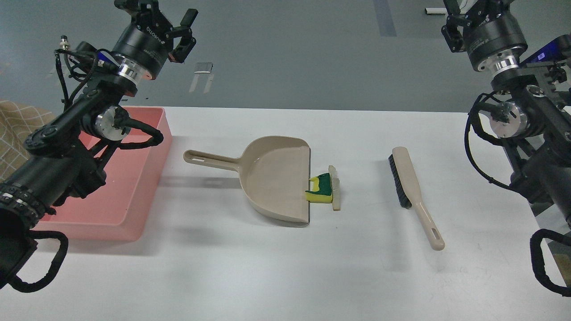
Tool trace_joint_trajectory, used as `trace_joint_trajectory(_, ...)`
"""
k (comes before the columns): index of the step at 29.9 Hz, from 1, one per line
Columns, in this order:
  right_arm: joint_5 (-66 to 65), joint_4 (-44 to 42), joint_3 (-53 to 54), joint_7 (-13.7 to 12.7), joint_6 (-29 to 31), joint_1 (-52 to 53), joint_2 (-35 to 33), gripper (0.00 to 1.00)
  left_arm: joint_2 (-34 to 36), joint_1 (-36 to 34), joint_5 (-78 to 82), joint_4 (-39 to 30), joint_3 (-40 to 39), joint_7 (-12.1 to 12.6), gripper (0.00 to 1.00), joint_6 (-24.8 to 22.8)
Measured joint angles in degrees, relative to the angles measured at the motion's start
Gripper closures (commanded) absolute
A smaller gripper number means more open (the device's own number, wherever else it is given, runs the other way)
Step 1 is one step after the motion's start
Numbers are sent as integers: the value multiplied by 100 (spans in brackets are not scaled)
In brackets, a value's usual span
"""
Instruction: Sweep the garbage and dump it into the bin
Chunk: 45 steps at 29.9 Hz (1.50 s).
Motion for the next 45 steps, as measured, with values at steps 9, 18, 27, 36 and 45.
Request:
trace_joint_trajectory(9,-3,19,-17,1,0,-9,-18,0,156,35,-1,-263,268,10,2,248)
trace_joint_trajectory(18,-3,22,-26,1,0,-17,-18,0,156,46,-6,-278,263,-1,2,276)
trace_joint_trajectory(27,3,22,-19,2,7,-17,-20,0,170,47,-5,-412,277,-8,2,355)
trace_joint_trajectory(36,0,22,-17,6,8,-5,-24,0,206,47,-6,-486,279,-16,2,395)
trace_joint_trajectory(45,-3,22,-17,5,8,0,-28,0,206,47,-12,-505,279,-17,2,424)
